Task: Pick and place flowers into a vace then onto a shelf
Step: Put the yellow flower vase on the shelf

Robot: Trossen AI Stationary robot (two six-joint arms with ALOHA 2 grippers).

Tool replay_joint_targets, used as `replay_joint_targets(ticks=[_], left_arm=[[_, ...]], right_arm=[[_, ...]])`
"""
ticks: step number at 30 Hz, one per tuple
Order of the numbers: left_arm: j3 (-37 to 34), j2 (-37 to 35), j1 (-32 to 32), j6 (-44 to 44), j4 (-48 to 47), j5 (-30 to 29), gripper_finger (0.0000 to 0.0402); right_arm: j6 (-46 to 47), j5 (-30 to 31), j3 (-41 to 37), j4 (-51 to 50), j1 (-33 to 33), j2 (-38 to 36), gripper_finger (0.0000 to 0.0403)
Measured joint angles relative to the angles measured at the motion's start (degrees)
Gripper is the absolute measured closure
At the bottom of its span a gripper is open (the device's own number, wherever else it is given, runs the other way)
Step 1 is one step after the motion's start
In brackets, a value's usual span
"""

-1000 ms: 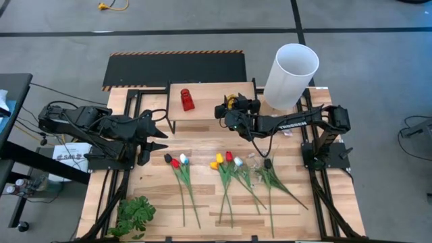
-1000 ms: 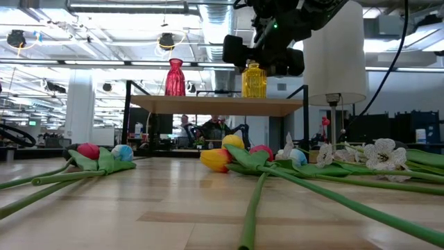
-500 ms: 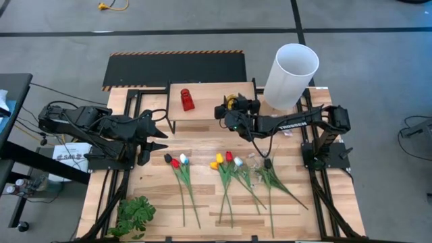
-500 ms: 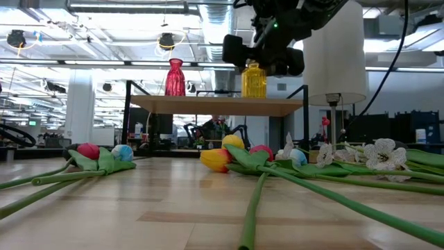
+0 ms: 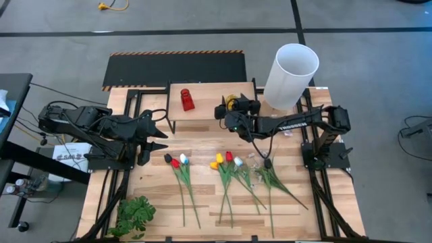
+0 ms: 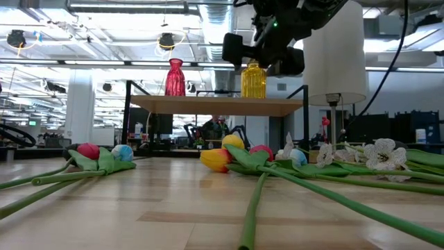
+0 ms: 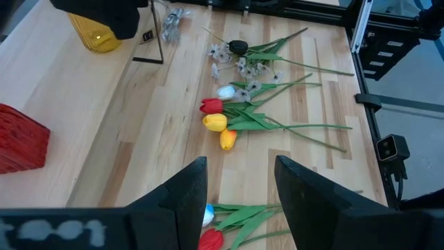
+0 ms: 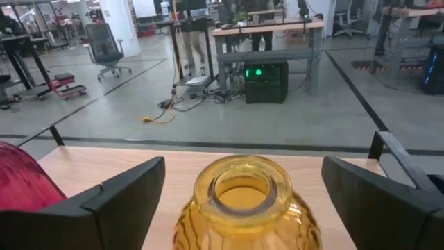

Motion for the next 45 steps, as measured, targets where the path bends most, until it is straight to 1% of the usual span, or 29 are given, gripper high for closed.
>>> replay_joint_targets(ticks=[4,7,13,19,24,29,31,35,40,43,45], left_arm=[[0.00,0.00,0.00,-0.01,0.00,0.01,0.0244],[0.00,0.00,0.00,0.00,0.00,0.00,0.0244],[0.00,0.00,0.00,-0.02,0.00,0.01,0.0244],[0.00,0.00,0.00,-0.02,0.00,0.01,0.0244],[0.00,0.00,0.00,-0.02,0.00,0.01,0.0244],[0.00,0.00,0.00,-0.02,0.00,0.00,0.0244],[0.00,0.00,0.00,-0.02,0.00,0.00,0.0244],[0.00,0.00,0.00,-0.02,0.00,0.02,0.0244],[0.00,0.00,0.00,-0.02,0.01,0.00,0.0244],[0.00,0.00,0.00,-0.02,0.02,0.00,0.0244],[0.00,0.00,0.00,-0.02,0.02,0.00,0.0244]], right_arm=[[0.00,4.29,0.00,-0.01,1.95,0.00,0.0016],[0.02,6.29,0.00,-0.02,3.18,0.00,0.0005],[0.02,8.48,0.00,-0.14,5.52,0.00,0.0010],[0.02,13.57,0.00,-1.35,9.61,0.00,0.0004],[0.02,13.42,0.00,-5.91,14.27,0.00,0.0013],[0.02,13.92,0.00,-5.05,17.84,0.00,0.0027],[0.01,15.22,0.00,-5.24,18.64,0.00,0.0035],[0.02,15.19,0.00,-5.75,19.71,0.00,0.0066],[0.45,14.57,0.00,-5.46,19.92,0.00,0.0123],[4.72,14.57,0.00,-5.18,19.19,0.00,0.0161],[6.67,13.33,0.00,-5.18,18.45,0.00,0.0190]])
